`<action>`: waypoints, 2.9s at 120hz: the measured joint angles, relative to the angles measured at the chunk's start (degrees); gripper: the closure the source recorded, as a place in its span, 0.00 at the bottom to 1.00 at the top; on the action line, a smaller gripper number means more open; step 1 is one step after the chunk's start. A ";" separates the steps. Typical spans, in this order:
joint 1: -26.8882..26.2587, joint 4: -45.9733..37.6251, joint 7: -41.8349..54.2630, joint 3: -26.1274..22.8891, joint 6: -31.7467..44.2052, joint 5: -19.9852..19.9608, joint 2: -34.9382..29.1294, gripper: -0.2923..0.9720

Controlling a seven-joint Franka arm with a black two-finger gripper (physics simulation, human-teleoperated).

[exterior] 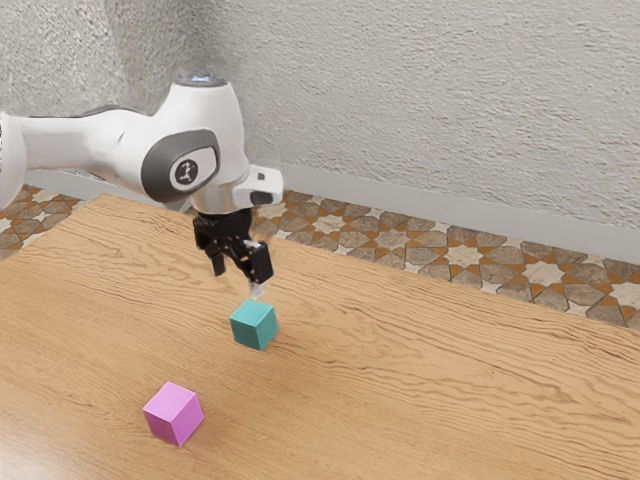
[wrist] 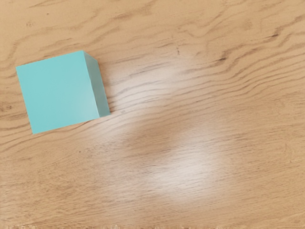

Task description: Pick up the blue block with one arm, and put the blue block on the pink block with one arm

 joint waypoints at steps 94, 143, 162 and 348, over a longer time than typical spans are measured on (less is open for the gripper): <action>12.61 -8.15 -10.32 -5.01 30.34 0.01 9.13 0.23; 12.15 -2.87 1.00 -4.37 17.19 0.88 14.23 0.23; 11.90 2.38 4.37 -4.06 12.99 3.50 18.91 0.23; 9.48 4.18 -7.98 -2.05 20.47 9.65 25.73 0.32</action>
